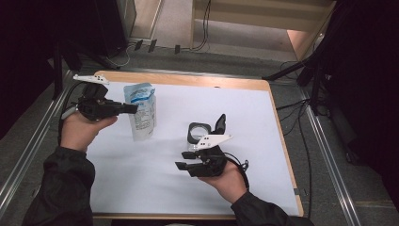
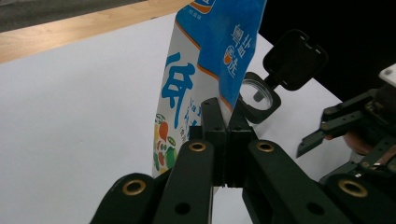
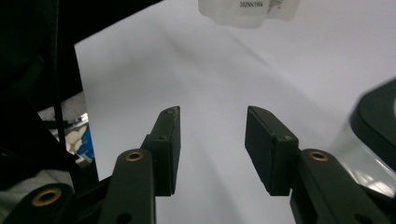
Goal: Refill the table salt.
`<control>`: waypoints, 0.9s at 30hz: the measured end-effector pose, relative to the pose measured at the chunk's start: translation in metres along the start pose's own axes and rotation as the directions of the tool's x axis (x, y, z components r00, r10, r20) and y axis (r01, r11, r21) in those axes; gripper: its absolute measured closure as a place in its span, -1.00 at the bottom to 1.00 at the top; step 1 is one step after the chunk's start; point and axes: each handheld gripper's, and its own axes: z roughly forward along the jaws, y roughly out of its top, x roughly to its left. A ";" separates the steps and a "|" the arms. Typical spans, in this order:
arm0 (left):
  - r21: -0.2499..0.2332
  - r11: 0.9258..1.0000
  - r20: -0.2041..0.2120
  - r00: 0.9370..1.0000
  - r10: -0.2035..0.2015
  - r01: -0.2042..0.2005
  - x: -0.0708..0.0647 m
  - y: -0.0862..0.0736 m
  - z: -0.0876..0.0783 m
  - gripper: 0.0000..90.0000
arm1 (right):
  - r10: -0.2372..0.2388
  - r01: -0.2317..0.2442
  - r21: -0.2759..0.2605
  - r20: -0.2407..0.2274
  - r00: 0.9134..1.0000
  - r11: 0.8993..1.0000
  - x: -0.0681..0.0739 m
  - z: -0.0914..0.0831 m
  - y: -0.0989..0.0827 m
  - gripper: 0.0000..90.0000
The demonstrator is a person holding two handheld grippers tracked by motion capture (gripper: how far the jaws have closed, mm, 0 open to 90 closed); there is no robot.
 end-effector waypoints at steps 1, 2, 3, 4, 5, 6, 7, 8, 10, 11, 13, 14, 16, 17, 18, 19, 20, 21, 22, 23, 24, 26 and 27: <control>0.000 1.000 0.000 1.000 0.000 0.000 0.000 0.000 0.000 1.00 | 0.000 0.000 0.000 0.000 1.000 1.000 0.000 0.000 0.000 0.27; 0.001 1.000 -0.001 1.000 0.001 -0.001 -0.003 0.000 -0.001 1.00 | 0.006 -0.006 -0.005 -0.009 1.000 1.000 0.001 0.003 0.002 0.26; 0.001 1.000 0.001 1.000 0.004 -0.004 -0.005 0.000 -0.003 1.00 | -0.003 0.003 0.004 0.001 1.000 1.000 0.002 0.010 0.007 0.24; -0.002 1.000 0.004 1.000 0.006 -0.006 -0.006 0.000 -0.003 1.00 | -0.009 0.009 0.007 0.001 1.000 1.000 0.002 0.013 0.008 0.24; -0.001 1.000 0.010 1.000 0.007 -0.007 -0.008 0.000 -0.004 1.00 | -0.016 0.016 0.015 0.005 1.000 1.000 0.002 0.017 0.011 0.24; -0.002 1.000 0.008 1.000 0.010 -0.010 -0.009 0.000 -0.005 1.00 | -0.022 0.022 0.017 0.005 1.000 1.000 0.003 0.020 0.013 0.24; 0.001 1.000 0.010 1.000 0.013 -0.013 -0.011 0.000 -0.006 1.00 | -0.030 0.030 0.016 0.004 1.000 0.999 0.003 0.024 0.014 0.24; -0.002 1.000 0.015 1.000 0.014 -0.014 -0.012 0.000 -0.006 1.00 | -0.035 0.034 0.016 0.006 0.999 0.999 0.003 0.028 0.016 0.24; 0.002 1.000 0.017 1.000 0.023 -0.023 -0.015 0.001 -0.007 1.00 | -0.044 0.044 0.012 0.001 0.999 0.999 0.004 0.034 0.019 0.24; 0.001 1.000 0.021 1.000 0.022 -0.022 -0.017 0.001 -0.008 1.00 | -0.048 0.048 0.011 -0.001 0.999 0.999 0.004 0.037 0.020 0.24; 0.001 0.999 0.030 0.999 0.032 -0.032 -0.020 0.002 -0.008 1.00 | -0.052 0.052 0.013 0.004 0.999 0.999 0.003 0.044 0.022 0.23; 0.003 0.999 0.037 0.999 0.035 -0.035 -0.022 0.002 -0.009 1.00 | -0.052 0.051 0.013 0.008 0.999 0.999 0.002 0.046 0.022 0.23; 0.002 0.999 0.036 0.999 0.039 -0.040 -0.024 0.002 -0.009 1.00 | -0.051 0.051 0.012 0.009 0.999 0.999 0.000 0.052 0.022 0.22; 0.004 0.999 0.046 0.998 0.045 -0.045 -0.028 0.003 -0.009 1.00 | -0.054 0.054 0.014 0.014 0.998 0.998 -0.001 0.055 0.022 0.21; 0.003 0.999 0.052 0.998 0.047 -0.048 -0.029 0.003 -0.009 1.00 | -0.051 0.051 0.017 0.013 0.999 0.999 -0.002 0.057 0.021 0.21; 0.005 0.999 0.064 0.997 0.051 -0.051 -0.031 0.004 -0.008 1.00 | -0.050 0.050 0.020 0.016 0.999 0.999 -0.003 0.059 0.021 0.20; 0.008 0.998 0.063 0.996 0.057 -0.057 -0.032 0.004 -0.008 1.00 | -0.048 0.047 0.022 0.018 0.999 0.999 -0.004 0.062 0.020 0.20; 0.007 0.998 0.068 0.996 0.059 -0.059 -0.034 0.005 -0.008 1.00 | -0.048 0.048 0.021 0.020 0.999 0.999 -0.005 0.064 0.020 0.20; 0.011 0.998 0.074 0.995 0.067 -0.068 -0.036 0.005 -0.008 1.00 | -0.046 0.046 0.022 0.021 0.999 0.999 -0.005 0.065 0.020 0.20; 0.013 0.998 0.077 0.995 0.068 -0.070 -0.038 0.005 -0.008 1.00 | -0.045 0.044 0.019 0.024 0.999 0.999 -0.005 0.067 0.020 0.20; 0.015 0.997 0.083 0.994 0.073 -0.074 -0.040 0.005 -0.007 1.00 | -0.042 0.041 0.017 0.026 0.999 0.999 -0.005 0.068 0.020 0.19; 0.022 0.997 0.097 0.992 0.077 -0.080 -0.042 0.005 -0.006 1.00 | -0.041 0.041 0.011 0.033 0.999 0.999 -0.005 0.070 0.020 0.18; 0.027 0.996 0.101 0.991 0.084 -0.087 -0.044 0.005 -0.005 1.00 | -0.040 0.040 0.005 0.033 0.999 0.999 -0.006 0.071 0.020 0.19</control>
